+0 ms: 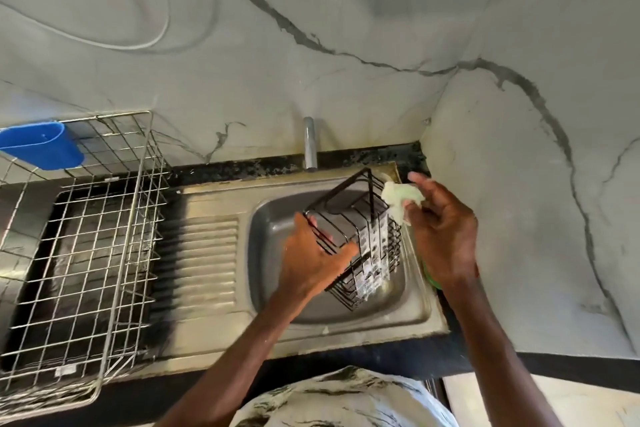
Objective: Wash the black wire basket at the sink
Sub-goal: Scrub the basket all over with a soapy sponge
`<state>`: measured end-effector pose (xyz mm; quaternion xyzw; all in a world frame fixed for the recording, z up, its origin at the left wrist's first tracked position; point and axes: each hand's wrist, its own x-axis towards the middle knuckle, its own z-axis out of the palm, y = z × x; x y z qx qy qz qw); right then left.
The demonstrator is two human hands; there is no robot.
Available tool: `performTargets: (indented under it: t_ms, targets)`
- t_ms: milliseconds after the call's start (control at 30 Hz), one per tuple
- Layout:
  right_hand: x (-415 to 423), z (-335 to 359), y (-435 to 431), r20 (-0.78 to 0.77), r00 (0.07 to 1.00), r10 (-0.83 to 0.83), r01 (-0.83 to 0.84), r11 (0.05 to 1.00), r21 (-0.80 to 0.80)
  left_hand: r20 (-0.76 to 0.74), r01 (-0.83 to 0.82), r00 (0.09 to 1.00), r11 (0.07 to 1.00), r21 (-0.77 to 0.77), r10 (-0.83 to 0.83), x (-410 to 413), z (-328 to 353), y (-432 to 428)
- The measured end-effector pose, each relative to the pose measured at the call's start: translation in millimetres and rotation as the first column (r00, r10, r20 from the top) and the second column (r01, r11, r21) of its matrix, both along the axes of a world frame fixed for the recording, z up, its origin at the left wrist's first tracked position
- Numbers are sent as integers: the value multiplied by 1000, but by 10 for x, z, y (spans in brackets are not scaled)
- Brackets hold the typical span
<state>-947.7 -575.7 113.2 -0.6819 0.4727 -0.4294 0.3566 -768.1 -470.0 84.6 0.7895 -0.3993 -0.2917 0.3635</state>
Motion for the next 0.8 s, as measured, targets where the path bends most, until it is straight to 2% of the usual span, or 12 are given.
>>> performTargets:
  t_ms: [67,133,333,500,600,800]
  targets:
    - [83,-2,-10,-225,974,-17,-36,972,-233,104,69,992,998,-5,-68,20,-34,-13]
    - [148,-66,-12,-340,940,-28,-95,936,-338,150,106,984,993,-41,-99,55,-48,-20]
    - [90,-72,233,-384,912,143,-241,945,-222,205,143,971,986,-91,-122,133,-65,-20]
    - [37,-143,240,-425,905,6,-150,940,-305,294,182,944,979,-95,-147,97,-73,-39]
    - [76,-105,334,-442,897,-17,-147,931,-334,303,192,940,977,-91,-156,63,-54,-52]
    - [21,3,263,-429,903,-10,-111,960,-256,305,182,940,980,-80,-149,67,-23,-56]
